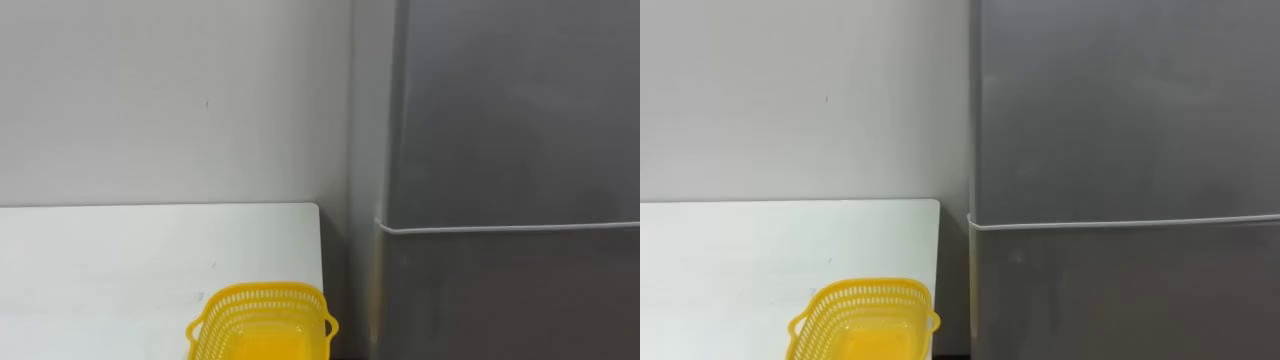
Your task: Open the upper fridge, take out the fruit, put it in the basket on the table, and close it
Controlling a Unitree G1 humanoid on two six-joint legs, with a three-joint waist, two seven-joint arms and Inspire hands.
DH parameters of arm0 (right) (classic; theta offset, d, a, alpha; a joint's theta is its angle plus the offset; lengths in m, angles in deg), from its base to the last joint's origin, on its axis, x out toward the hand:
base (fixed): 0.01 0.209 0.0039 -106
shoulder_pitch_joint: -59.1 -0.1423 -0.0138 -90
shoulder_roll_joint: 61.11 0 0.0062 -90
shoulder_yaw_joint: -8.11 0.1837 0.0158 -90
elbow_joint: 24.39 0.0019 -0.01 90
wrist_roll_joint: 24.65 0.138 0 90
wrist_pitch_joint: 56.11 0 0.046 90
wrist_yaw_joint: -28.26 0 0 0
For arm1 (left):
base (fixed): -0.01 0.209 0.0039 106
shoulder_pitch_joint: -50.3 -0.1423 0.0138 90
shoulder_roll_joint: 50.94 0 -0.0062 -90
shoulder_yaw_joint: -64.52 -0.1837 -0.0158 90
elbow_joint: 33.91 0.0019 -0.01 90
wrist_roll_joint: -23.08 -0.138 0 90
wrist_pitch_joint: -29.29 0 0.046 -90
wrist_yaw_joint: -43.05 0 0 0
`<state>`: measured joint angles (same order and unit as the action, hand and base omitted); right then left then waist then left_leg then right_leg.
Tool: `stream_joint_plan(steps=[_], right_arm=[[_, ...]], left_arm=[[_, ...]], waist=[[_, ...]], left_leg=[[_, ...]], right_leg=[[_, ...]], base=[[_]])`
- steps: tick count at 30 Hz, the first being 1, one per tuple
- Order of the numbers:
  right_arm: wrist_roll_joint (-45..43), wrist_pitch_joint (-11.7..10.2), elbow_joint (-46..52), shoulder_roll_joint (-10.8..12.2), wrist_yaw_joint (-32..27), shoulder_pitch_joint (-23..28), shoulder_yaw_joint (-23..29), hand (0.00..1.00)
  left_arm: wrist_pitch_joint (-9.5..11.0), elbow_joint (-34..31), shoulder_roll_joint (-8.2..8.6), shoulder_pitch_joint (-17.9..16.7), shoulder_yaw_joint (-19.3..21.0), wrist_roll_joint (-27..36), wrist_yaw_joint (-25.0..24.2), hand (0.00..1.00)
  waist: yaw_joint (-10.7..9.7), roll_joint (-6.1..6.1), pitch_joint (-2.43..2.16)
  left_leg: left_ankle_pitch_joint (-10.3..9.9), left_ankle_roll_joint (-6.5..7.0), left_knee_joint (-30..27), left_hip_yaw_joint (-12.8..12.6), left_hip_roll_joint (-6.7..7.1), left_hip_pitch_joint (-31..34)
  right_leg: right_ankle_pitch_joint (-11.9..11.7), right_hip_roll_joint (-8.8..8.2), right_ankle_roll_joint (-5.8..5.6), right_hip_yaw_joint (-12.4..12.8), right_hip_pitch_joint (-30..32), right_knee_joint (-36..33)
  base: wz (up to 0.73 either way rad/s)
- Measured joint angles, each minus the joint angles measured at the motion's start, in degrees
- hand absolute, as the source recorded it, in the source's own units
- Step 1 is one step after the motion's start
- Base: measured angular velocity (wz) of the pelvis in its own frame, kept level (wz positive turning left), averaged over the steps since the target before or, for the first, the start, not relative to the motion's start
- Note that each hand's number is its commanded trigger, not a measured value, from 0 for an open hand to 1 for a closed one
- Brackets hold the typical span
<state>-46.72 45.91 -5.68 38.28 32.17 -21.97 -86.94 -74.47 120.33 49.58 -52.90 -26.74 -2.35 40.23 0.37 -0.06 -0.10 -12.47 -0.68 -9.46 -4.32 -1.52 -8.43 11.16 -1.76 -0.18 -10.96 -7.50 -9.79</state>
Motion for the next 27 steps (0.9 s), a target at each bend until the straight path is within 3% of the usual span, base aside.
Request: stream_joint_plan(steps=[10,16,20,27], right_arm=[[0.0,-0.1,-0.1,0.0,0.0,0.0,0.2,0.0],[2.1,0.0,-1.1,0.0,-0.1,0.1,0.1,0.0],[2.5,0.0,-2.7,0.0,-0.2,-0.5,1.7,0.0],[5.0,-0.1,-3.7,-0.4,-1.9,-1.8,5.4,0.0]], left_arm=[[0.1,0.0,-0.01,0.2,1.4,0.0,0.2,0.0],[0.5,0.1,0.03,0.4,2.6,3.9,3.7,0.0],[1.5,0.0,0.06,0.2,7.0,10.9,5.2,0.0],[3.1,-2.7,0.02,-0.3,19.1,27.9,16.5,0.0]], waist=[[-0.2,0.17,0.03],[-0.1,0.23,0.03],[-0.1,0.44,0.01],[0.9,0.53,-0.01]], left_leg=[[-0.1,0.19,-0.1,0.3,0.18,0.1],[-0.1,0.21,0.0,-0.2,0.17,0.1],[-0.1,0.21,0.0,0.3,0.19,0.2],[-0.1,0.2,-0.1,0.2,0.18,0.3]], right_leg=[[0.2,-0.2,-0.22,-0.3,0.0,-0.2],[0.3,-0.2,-0.21,-0.2,0.1,-0.2],[0.3,-0.25,-0.21,-0.5,0.0,-0.1],[0.3,-0.21,-0.2,-0.6,0.1,-0.2]], base=[[0.0],[0.0],[0.01],[0.0]])
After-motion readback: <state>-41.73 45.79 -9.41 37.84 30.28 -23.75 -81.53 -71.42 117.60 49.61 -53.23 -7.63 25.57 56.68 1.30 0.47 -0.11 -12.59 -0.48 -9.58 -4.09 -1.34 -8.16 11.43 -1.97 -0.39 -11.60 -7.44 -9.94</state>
